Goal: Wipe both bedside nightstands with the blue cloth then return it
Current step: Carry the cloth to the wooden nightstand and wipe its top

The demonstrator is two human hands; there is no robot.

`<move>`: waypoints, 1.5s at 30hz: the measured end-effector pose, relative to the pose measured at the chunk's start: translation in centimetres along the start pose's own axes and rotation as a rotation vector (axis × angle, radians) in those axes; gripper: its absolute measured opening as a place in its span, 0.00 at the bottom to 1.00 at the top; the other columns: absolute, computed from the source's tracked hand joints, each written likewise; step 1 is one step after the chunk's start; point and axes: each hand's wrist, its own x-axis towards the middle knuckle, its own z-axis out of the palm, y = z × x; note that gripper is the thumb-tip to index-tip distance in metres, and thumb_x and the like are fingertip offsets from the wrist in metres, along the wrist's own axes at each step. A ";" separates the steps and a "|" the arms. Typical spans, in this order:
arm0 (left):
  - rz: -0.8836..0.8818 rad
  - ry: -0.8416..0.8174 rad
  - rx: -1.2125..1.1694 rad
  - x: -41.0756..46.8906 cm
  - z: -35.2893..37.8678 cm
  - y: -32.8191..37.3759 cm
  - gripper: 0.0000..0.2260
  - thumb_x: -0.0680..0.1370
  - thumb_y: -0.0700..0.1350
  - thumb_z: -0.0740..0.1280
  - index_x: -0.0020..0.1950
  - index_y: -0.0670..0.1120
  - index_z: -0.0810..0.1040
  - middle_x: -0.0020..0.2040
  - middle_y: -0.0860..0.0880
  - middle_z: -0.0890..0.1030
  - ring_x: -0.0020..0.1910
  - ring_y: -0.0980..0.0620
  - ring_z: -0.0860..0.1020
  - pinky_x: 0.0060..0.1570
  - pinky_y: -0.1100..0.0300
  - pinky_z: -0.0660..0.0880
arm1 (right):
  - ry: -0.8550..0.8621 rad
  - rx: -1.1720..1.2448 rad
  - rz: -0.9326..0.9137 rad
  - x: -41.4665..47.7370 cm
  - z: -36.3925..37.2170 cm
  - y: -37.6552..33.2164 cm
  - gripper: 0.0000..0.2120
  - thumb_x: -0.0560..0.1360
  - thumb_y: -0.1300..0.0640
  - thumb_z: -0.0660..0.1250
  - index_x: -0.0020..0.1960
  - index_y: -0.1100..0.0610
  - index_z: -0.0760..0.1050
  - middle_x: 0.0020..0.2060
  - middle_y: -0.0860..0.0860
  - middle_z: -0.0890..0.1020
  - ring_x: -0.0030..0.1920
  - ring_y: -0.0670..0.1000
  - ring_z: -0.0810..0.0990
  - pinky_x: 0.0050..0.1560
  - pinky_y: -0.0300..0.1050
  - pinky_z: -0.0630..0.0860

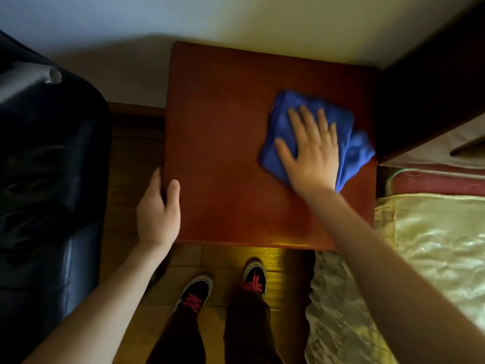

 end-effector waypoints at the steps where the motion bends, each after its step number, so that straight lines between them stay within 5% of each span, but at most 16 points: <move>1: -0.012 -0.010 -0.003 0.0 -0.1 0.1 0.23 0.81 0.59 0.52 0.74 0.52 0.65 0.64 0.49 0.78 0.60 0.48 0.78 0.58 0.48 0.77 | -0.025 -0.001 -0.040 -3.0 0.2 -0.7 0.30 0.77 0.39 0.56 0.76 0.49 0.61 0.76 0.50 0.64 0.77 0.58 0.58 0.76 0.57 0.52; 6: -0.014 -0.003 -0.009 -0.2 0.0 0.7 0.21 0.82 0.55 0.53 0.74 0.50 0.65 0.63 0.49 0.78 0.55 0.56 0.75 0.54 0.59 0.74 | -0.074 -0.032 -0.253 -12.8 1.4 -1.8 0.30 0.76 0.39 0.62 0.75 0.48 0.64 0.74 0.48 0.66 0.77 0.56 0.59 0.76 0.58 0.55; 10: -0.018 0.006 0.003 -0.1 0.1 0.3 0.22 0.82 0.55 0.54 0.75 0.50 0.64 0.64 0.49 0.78 0.58 0.53 0.77 0.55 0.59 0.73 | -0.053 0.004 -0.322 -8.2 1.3 -1.5 0.29 0.75 0.39 0.62 0.73 0.48 0.67 0.72 0.50 0.71 0.75 0.57 0.64 0.74 0.57 0.59; 17: 0.013 0.043 0.019 0.2 0.5 -0.5 0.23 0.82 0.56 0.54 0.74 0.48 0.67 0.63 0.47 0.79 0.58 0.49 0.79 0.56 0.55 0.76 | 0.003 -0.017 -0.058 9.6 0.4 -2.0 0.30 0.77 0.36 0.53 0.75 0.46 0.62 0.75 0.50 0.66 0.77 0.56 0.59 0.75 0.55 0.53; 22: 0.002 0.059 0.032 0.1 0.3 -0.4 0.23 0.81 0.57 0.54 0.73 0.48 0.68 0.63 0.47 0.80 0.58 0.47 0.79 0.56 0.54 0.76 | 0.003 -0.031 0.019 10.4 0.5 -3.2 0.30 0.77 0.37 0.50 0.77 0.47 0.60 0.76 0.51 0.63 0.77 0.58 0.56 0.76 0.56 0.50; 30: -0.018 -0.012 -0.016 -0.1 -0.3 0.3 0.22 0.82 0.58 0.53 0.73 0.52 0.66 0.63 0.50 0.79 0.59 0.50 0.79 0.55 0.56 0.76 | -0.219 -0.021 -0.435 -11.3 1.2 -5.4 0.30 0.77 0.41 0.58 0.77 0.47 0.59 0.77 0.48 0.62 0.78 0.56 0.52 0.77 0.57 0.47; 34: -0.033 -0.005 -0.039 -0.1 -0.4 0.4 0.22 0.81 0.57 0.54 0.74 0.53 0.65 0.66 0.51 0.77 0.63 0.51 0.77 0.61 0.55 0.74 | -0.220 -0.033 -0.593 -9.9 1.4 -4.6 0.29 0.77 0.41 0.59 0.76 0.47 0.62 0.75 0.48 0.66 0.77 0.55 0.58 0.76 0.57 0.54; 39: -0.026 0.007 -0.061 0.2 -0.2 -0.5 0.24 0.80 0.58 0.54 0.73 0.50 0.67 0.65 0.50 0.79 0.61 0.50 0.78 0.60 0.52 0.76 | -0.042 0.002 -0.424 2.7 2.1 -6.9 0.27 0.76 0.41 0.58 0.74 0.48 0.67 0.72 0.52 0.71 0.74 0.59 0.64 0.72 0.57 0.58; 45: -0.046 0.003 -0.084 0.1 -0.2 -0.4 0.25 0.80 0.58 0.54 0.75 0.49 0.66 0.69 0.49 0.76 0.65 0.51 0.76 0.63 0.56 0.74 | -0.043 -0.032 -0.183 12.3 1.1 -8.7 0.29 0.78 0.39 0.50 0.77 0.46 0.59 0.76 0.49 0.63 0.77 0.57 0.56 0.76 0.56 0.50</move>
